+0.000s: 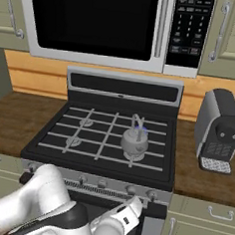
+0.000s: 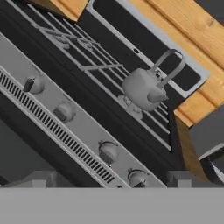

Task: Turn off the rear right burner of the stove.

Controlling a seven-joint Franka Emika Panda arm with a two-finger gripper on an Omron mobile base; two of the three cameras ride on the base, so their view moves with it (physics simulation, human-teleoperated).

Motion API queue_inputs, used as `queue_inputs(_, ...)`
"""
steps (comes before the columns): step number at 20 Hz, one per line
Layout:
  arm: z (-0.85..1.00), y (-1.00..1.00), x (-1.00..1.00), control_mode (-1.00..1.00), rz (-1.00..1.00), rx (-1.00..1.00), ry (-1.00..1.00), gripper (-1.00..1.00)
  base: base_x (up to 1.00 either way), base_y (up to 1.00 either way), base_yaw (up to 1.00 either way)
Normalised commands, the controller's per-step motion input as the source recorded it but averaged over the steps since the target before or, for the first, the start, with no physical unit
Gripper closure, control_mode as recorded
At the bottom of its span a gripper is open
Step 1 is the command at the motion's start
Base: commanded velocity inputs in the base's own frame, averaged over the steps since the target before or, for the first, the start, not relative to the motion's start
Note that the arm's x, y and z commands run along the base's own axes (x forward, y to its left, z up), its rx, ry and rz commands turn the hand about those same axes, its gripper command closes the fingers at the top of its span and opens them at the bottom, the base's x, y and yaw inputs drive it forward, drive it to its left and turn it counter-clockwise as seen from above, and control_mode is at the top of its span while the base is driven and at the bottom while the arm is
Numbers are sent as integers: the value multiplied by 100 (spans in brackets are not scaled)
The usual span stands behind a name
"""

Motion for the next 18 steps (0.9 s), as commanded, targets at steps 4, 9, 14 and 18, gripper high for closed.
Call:
queue_inputs(4,0,20,5,-100,17,-36,-29,-100,0,0,0)
queue_inputs(9,0,0,18,-100,17,-17,-22,-100,0,0,0)
queue_inputs(14,0,0,17,-100,17,-10,-14,-100,0,0,0)
queue_inputs(18,0,-5,7,-100,7,-1,0,-100,0,0,0)
